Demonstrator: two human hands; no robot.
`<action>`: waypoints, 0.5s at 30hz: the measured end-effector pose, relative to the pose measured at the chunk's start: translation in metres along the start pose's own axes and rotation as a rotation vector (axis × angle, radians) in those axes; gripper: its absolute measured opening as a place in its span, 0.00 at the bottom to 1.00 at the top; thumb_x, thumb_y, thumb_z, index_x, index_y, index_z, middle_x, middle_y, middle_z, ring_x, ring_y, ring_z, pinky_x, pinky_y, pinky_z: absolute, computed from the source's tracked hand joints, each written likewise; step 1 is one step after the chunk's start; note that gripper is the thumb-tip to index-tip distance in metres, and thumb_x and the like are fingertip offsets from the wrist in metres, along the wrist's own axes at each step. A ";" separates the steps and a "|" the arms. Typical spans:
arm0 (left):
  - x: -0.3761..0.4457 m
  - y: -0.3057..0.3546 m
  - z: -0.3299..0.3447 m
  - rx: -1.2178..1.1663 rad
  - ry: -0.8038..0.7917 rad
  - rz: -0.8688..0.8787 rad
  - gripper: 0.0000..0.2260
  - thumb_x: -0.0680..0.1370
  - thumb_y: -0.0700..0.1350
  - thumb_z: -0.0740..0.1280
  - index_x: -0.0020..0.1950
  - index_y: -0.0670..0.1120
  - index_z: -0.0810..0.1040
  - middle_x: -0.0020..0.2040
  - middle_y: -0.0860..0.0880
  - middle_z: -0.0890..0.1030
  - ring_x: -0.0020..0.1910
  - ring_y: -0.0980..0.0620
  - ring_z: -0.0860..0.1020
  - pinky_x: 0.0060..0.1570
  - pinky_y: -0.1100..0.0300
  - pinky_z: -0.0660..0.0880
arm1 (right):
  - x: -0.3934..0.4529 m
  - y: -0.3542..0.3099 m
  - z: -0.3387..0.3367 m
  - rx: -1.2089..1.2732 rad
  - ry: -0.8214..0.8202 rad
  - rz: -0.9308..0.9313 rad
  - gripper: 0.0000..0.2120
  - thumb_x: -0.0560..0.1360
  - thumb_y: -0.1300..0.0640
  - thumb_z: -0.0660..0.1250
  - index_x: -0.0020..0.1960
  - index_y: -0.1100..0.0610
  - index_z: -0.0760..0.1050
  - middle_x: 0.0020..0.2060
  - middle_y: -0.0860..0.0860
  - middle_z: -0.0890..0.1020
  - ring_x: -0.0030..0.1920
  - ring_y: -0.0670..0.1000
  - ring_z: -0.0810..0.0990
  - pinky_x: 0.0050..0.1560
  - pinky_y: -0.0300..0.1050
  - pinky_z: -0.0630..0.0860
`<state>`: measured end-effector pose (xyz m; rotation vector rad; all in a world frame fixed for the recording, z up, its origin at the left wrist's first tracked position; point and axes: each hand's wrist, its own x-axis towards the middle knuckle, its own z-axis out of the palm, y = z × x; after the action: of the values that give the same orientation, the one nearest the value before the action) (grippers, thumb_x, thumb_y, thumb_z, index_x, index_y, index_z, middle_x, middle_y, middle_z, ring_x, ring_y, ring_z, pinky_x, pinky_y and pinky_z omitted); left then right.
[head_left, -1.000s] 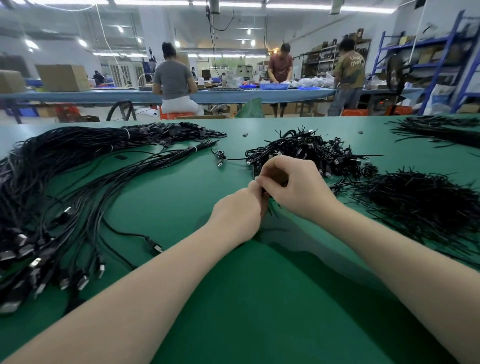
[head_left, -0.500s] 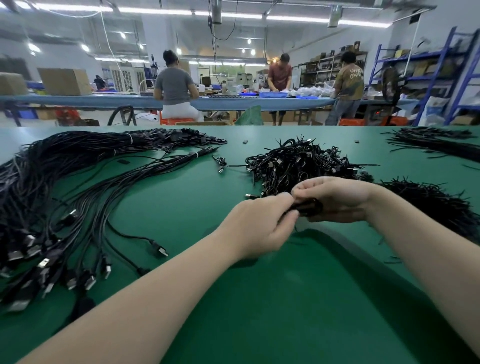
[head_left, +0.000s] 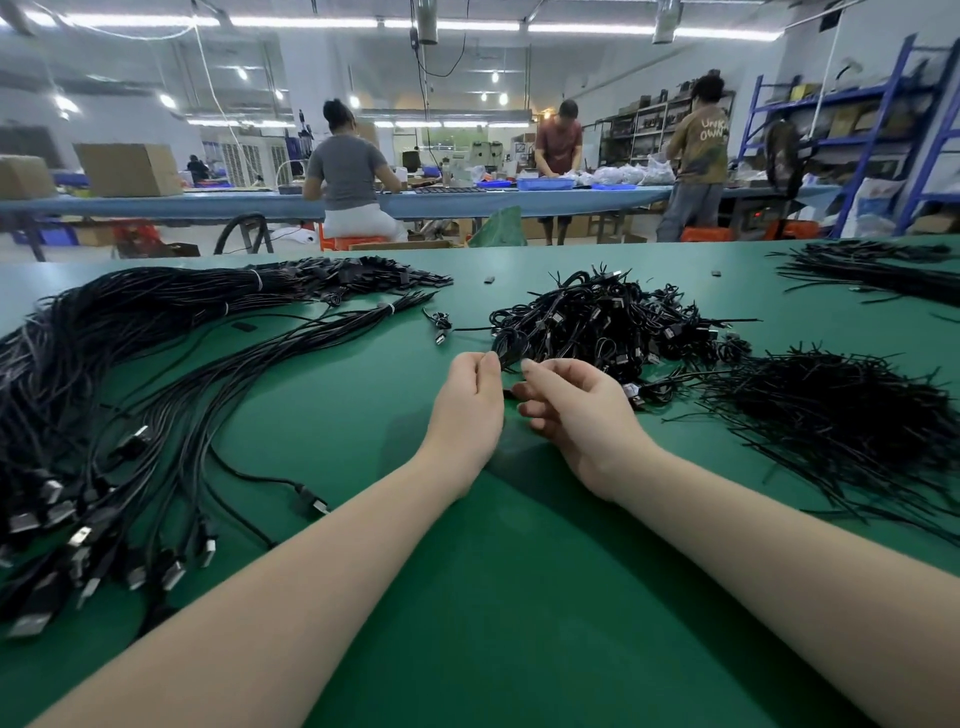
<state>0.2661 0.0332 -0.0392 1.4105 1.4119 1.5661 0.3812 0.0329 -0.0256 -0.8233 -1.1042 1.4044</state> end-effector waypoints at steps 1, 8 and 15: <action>0.000 -0.001 0.000 0.010 -0.013 0.011 0.10 0.82 0.53 0.55 0.44 0.53 0.70 0.37 0.53 0.73 0.38 0.52 0.71 0.48 0.49 0.72 | 0.001 0.000 0.000 -0.020 -0.002 0.004 0.08 0.74 0.54 0.71 0.43 0.58 0.74 0.31 0.52 0.81 0.27 0.46 0.74 0.29 0.36 0.73; -0.002 -0.001 -0.001 0.010 -0.041 0.021 0.11 0.81 0.54 0.55 0.41 0.53 0.69 0.34 0.54 0.72 0.33 0.53 0.69 0.42 0.52 0.68 | 0.002 0.002 -0.003 -0.031 -0.054 0.039 0.05 0.73 0.58 0.72 0.43 0.60 0.81 0.32 0.52 0.81 0.28 0.47 0.74 0.32 0.36 0.74; -0.006 0.004 0.000 0.145 -0.060 0.062 0.13 0.83 0.51 0.54 0.39 0.50 0.65 0.33 0.52 0.70 0.33 0.49 0.68 0.39 0.53 0.68 | -0.003 0.005 -0.006 -0.315 0.050 -0.128 0.01 0.71 0.58 0.75 0.41 0.56 0.84 0.34 0.52 0.85 0.30 0.46 0.79 0.33 0.37 0.75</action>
<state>0.2687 0.0265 -0.0377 1.5867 1.4841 1.4715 0.3852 0.0317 -0.0328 -0.9869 -1.3354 1.1125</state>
